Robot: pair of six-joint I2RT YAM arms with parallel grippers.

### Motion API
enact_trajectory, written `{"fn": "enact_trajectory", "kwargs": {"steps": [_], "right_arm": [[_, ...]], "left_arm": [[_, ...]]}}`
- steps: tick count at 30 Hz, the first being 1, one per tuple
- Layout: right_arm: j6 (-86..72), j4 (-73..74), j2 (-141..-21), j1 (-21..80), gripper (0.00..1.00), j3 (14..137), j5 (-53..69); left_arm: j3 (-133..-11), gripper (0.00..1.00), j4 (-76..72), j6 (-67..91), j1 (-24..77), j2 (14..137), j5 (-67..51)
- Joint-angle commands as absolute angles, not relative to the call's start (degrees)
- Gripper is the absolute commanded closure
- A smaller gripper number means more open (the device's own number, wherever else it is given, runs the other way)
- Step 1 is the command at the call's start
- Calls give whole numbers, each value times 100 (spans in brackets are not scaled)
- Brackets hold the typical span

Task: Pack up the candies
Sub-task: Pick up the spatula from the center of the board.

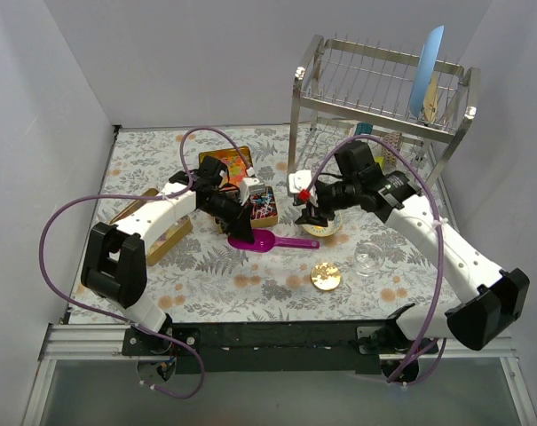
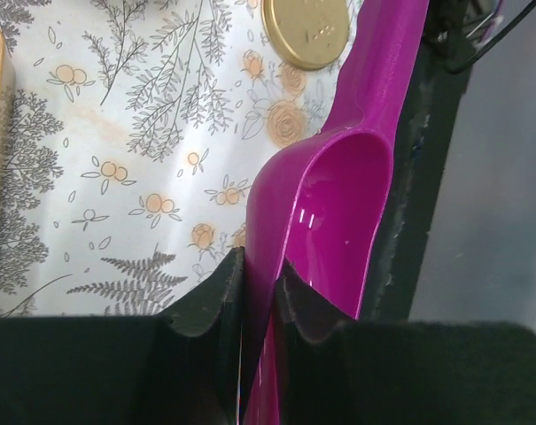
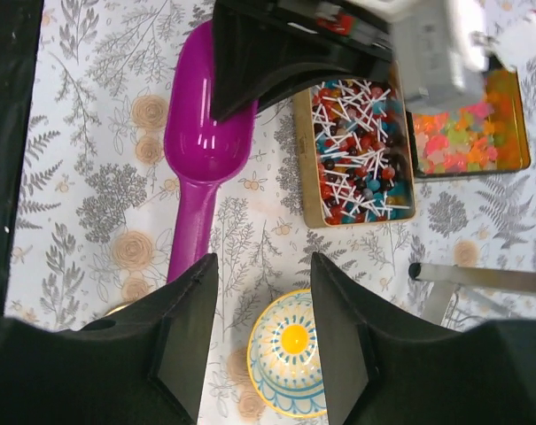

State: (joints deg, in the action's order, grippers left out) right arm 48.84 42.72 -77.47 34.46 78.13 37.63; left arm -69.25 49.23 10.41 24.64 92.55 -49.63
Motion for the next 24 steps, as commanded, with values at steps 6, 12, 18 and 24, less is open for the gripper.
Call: {"fn": "enact_trajectory", "kwargs": {"steps": [6,12,18,24], "right_arm": [[5748,3692,-7391,4042,46,6856,3191],[5590,3639,-7611,4052,46,6811,3103],[5169,3551,-7927,4052,49,6899,3059],[5010,3595,-8077,4052,54,6979,3059]], "left_arm": [[-7189,100,4641,2039,2356,9228,-5686],[-7233,100,4597,2109,2329,9194,-5660],[-7233,100,4562,2109,2329,9123,-5625],[-7198,100,4483,2153,2294,9105,-5599]]}}
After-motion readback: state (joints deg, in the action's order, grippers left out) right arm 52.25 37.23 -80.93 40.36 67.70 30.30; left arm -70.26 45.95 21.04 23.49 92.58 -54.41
